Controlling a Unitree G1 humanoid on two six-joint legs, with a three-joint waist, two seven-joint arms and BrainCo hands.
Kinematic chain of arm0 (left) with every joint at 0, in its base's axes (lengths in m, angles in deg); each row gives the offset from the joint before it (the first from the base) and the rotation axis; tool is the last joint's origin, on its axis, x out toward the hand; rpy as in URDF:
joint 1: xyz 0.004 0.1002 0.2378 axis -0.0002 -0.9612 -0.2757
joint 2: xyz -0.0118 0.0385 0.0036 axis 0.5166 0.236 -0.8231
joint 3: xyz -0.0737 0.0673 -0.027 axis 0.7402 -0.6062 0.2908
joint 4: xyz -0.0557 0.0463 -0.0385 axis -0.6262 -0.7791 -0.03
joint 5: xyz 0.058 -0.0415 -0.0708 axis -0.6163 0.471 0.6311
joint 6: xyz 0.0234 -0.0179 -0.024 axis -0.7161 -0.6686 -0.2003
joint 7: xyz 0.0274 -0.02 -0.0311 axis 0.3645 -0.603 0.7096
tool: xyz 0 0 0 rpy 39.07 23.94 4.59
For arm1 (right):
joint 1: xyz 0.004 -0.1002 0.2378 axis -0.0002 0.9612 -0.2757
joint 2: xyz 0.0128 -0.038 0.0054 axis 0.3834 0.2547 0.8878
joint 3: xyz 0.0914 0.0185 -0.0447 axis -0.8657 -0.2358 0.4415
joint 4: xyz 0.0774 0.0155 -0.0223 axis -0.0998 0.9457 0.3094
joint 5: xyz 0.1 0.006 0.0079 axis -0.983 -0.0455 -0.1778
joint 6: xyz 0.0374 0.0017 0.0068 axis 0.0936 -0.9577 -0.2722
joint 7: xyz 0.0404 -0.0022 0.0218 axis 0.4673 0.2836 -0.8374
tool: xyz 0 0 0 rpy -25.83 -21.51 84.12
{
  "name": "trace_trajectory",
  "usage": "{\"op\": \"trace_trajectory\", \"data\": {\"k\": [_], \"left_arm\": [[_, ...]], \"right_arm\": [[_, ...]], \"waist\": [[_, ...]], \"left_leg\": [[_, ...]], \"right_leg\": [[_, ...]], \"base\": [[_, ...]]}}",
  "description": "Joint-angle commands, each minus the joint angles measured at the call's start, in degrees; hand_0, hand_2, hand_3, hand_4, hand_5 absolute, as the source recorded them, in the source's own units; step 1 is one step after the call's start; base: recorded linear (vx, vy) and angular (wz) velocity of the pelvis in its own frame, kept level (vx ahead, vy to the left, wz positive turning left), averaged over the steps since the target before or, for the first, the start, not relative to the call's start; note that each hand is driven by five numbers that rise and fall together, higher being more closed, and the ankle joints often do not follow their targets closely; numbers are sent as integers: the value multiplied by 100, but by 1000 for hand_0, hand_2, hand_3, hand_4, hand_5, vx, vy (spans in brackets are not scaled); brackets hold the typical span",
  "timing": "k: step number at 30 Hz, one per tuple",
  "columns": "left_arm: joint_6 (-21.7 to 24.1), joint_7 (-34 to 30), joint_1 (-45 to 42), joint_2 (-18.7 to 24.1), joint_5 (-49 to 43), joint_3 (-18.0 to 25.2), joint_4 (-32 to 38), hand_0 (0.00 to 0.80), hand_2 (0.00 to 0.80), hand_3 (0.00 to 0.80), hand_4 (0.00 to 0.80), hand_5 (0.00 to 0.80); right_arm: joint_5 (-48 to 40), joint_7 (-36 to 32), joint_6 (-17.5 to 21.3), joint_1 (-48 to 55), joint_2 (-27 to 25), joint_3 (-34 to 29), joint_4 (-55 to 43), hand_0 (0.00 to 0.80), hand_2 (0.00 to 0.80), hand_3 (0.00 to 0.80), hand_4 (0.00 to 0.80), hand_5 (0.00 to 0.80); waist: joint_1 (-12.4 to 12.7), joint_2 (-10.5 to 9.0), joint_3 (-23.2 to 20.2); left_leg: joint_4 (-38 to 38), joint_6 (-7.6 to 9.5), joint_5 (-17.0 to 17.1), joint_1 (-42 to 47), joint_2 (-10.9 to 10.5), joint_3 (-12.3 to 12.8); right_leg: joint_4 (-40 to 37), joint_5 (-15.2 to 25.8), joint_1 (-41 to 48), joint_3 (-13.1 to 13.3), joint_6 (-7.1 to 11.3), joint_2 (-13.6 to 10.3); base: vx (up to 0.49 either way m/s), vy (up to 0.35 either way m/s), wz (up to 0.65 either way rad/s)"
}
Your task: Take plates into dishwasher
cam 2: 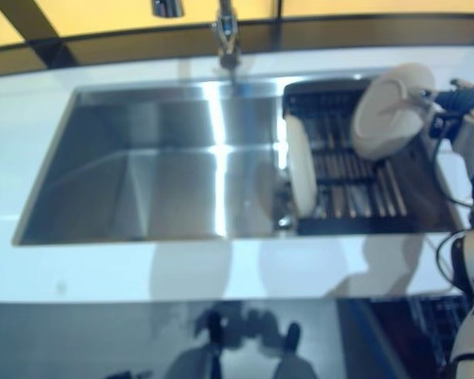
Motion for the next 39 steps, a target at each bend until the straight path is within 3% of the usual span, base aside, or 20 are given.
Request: {"op": "trace_trajectory", "data": {"k": [1, 20, 39], "left_arm": [[-12, 81, 110, 262, 25, -202, -181, 0, 0, 0, 0, 0], [-40, 71, -28, 243, 51, -278, 51, 0, 0, 0, 0, 0], [-202, 113, -58, 194, 58, -279, 166, 0, 0, 0, 0, 0]], "right_arm": [[57, 2, 122, -245, -402, 252, -350, 0, 0, 0, 0, 0], [-86, -110, 66, -9, -325, 43, -462, 0, 0, 0, 0, 0], [-284, 120, 43, -8, -142, 120, -938, 0, 0, 0, 0, 0]], "waist": [[37, -264, 14], [34, -135, 67], [53, -211, -99]], "left_leg": [[-16, -380, -216, 156, 122, -162], [-16, -368, -245, 177, 65, -129], [-16, -353, -276, 310, 56, -143]], "right_leg": [[3, 1, -91, 225, 230, -183], [3, 0, -101, 242, 229, -231], [3, -26, 45, 226, 233, -227]], "base": [[0, 0, 0], [0, 0, 0], [0, 0, 0]]}}
